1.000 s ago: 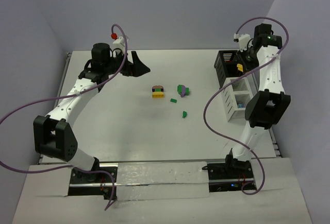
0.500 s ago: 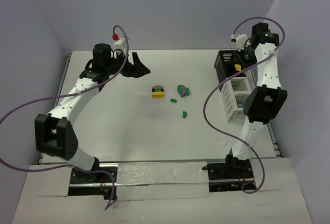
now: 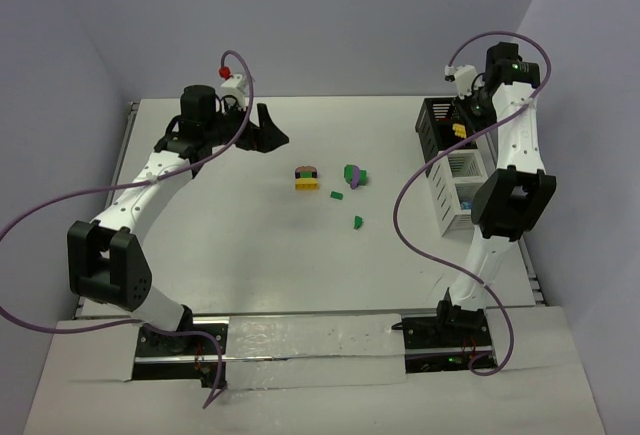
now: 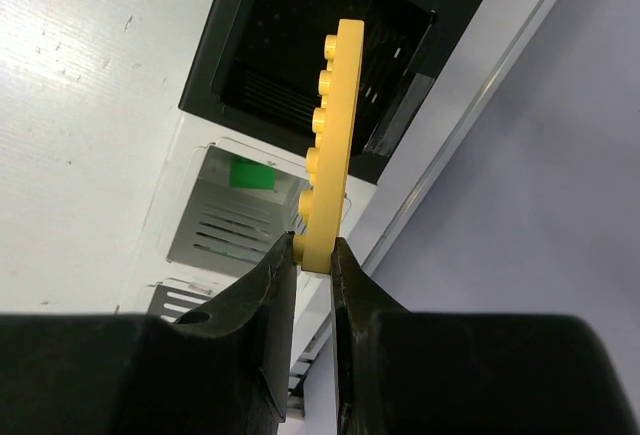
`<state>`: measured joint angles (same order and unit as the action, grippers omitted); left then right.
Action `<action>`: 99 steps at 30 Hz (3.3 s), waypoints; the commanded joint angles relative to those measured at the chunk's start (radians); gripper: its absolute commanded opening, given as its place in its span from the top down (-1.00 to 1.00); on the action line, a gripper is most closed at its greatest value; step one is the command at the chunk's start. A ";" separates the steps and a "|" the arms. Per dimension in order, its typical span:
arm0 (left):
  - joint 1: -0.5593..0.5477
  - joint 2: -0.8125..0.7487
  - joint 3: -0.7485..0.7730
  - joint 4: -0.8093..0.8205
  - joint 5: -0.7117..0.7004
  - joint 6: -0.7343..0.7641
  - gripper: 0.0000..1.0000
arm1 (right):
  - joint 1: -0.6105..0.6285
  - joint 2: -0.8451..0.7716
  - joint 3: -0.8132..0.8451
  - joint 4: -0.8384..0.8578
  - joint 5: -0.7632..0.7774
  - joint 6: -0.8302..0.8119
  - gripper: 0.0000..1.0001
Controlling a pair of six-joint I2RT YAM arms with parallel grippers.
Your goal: Sort the legos into containers by color
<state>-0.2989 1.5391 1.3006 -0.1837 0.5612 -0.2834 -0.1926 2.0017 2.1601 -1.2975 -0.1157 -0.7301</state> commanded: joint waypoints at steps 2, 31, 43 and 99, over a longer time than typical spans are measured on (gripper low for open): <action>-0.003 -0.035 0.024 0.013 -0.011 0.149 -0.99 | 0.009 -0.084 0.029 -0.021 -0.036 -0.037 1.00; -0.003 -0.005 -0.076 0.026 -0.053 0.480 -0.98 | 0.080 -0.071 -0.013 -0.035 0.078 -0.147 0.96; -0.002 0.044 -0.023 0.021 -0.095 0.486 -0.99 | 0.108 0.060 0.039 0.041 0.179 -0.121 0.91; -0.122 0.689 0.538 -0.525 0.186 1.277 -0.98 | 0.229 -0.090 0.063 -0.055 -0.239 0.301 -1.00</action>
<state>-0.4084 2.2299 1.8660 -0.7540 0.7418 0.9167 0.0326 1.9488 2.2192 -1.3481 -0.2965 -0.4663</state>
